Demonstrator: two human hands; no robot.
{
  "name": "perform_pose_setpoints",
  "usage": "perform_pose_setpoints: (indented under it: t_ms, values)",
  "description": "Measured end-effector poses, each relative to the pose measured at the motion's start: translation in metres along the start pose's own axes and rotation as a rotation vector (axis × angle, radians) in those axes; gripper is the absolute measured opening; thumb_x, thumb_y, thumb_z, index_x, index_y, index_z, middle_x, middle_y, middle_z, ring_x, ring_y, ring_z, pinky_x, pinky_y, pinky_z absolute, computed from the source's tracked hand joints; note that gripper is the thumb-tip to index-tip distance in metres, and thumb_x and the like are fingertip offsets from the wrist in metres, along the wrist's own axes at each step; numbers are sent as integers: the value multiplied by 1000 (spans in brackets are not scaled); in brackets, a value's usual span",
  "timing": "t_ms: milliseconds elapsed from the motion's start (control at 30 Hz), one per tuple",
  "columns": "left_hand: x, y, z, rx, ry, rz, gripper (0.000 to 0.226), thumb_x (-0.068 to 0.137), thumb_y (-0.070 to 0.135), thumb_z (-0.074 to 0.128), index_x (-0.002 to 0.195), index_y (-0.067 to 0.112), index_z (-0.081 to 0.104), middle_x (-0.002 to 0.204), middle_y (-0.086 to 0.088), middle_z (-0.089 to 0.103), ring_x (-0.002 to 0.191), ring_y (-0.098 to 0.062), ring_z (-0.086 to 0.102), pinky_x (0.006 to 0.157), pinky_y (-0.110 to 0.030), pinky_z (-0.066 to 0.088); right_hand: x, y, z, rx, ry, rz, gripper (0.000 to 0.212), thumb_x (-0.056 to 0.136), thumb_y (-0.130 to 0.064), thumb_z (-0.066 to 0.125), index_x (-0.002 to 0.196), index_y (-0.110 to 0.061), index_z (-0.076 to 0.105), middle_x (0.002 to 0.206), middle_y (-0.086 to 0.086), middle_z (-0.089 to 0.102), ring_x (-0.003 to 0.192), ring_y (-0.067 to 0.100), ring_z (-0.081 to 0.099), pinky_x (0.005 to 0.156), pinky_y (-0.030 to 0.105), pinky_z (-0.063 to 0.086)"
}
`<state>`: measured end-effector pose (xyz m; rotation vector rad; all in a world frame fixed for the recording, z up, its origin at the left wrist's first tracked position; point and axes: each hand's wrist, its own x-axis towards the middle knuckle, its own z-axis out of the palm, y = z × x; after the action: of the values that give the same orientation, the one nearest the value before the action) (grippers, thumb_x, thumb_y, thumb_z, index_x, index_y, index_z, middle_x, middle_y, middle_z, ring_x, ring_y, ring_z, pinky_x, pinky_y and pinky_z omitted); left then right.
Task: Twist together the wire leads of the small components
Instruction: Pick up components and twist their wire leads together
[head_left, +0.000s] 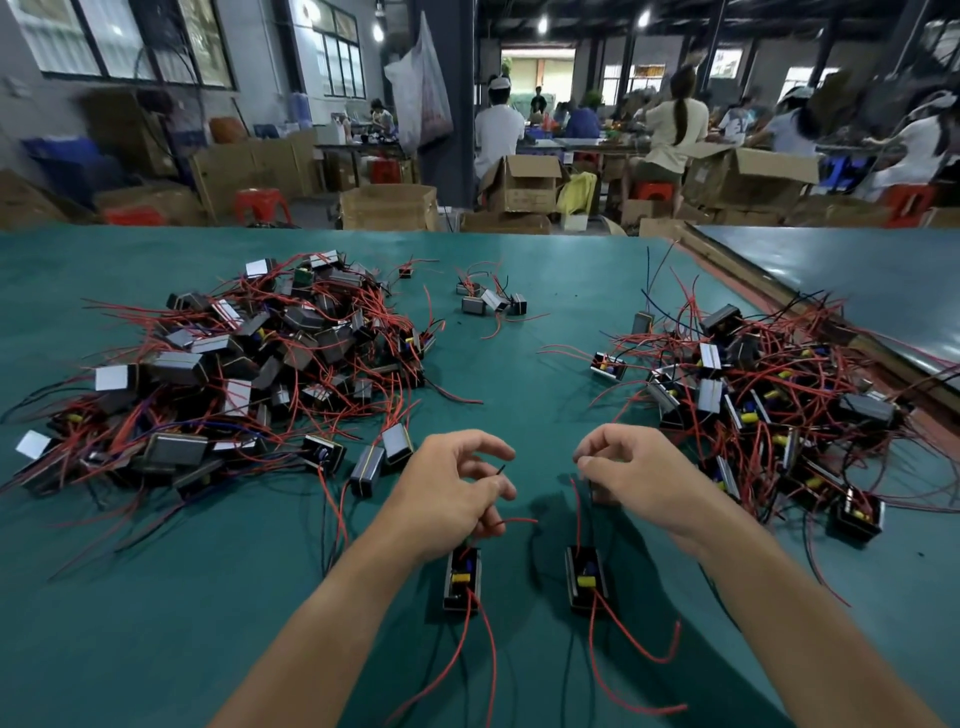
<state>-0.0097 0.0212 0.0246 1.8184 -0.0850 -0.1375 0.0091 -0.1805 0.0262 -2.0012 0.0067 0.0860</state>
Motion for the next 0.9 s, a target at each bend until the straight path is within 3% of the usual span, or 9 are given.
perform_pose_setpoints:
  t_ms: [167,333,467,633,733,900]
  values:
    - [2,-1,3,-23,-9,-21,20,93,-5,54,100,11,63,79,-8,69,44,-17,56,51,-28,53,-5,-8,5,180,-113,27,18,96,2,52,82,-7,58,75,10,61,66,17,70,62,29,57]
    - [2,-2,3,-57,-14,-36,18,92,-4,57,103,10,56,72,-4,72,44,-19,58,45,-25,50,-13,-17,6,424,-245,35,14,98,3,48,88,-4,53,75,14,67,60,23,67,55,28,58]
    - [1,-1,6,-55,-64,-35,11,93,-3,57,96,7,55,70,-2,72,42,-16,58,42,-21,46,-18,-16,9,432,-359,48,10,98,1,49,92,-5,54,68,11,66,54,20,63,51,26,55]
    - [-1,1,7,-72,-97,-36,11,92,0,61,89,10,61,79,-4,76,47,-16,60,47,-22,46,-14,-11,8,249,-241,-59,14,90,2,63,82,-8,69,65,5,65,55,9,60,51,19,50]
    - [-1,3,7,-154,-107,-45,10,91,-1,62,88,8,63,82,-9,76,48,-15,57,52,-25,55,-11,-10,8,204,-175,-119,17,85,5,68,77,-10,72,59,3,61,55,13,54,54,22,51]
    - [-3,3,6,-198,-135,5,10,91,-3,61,89,7,62,79,-8,76,47,-14,57,49,-25,54,-10,-8,9,244,-209,-196,18,82,7,70,94,-7,69,68,6,67,60,21,58,57,25,55]
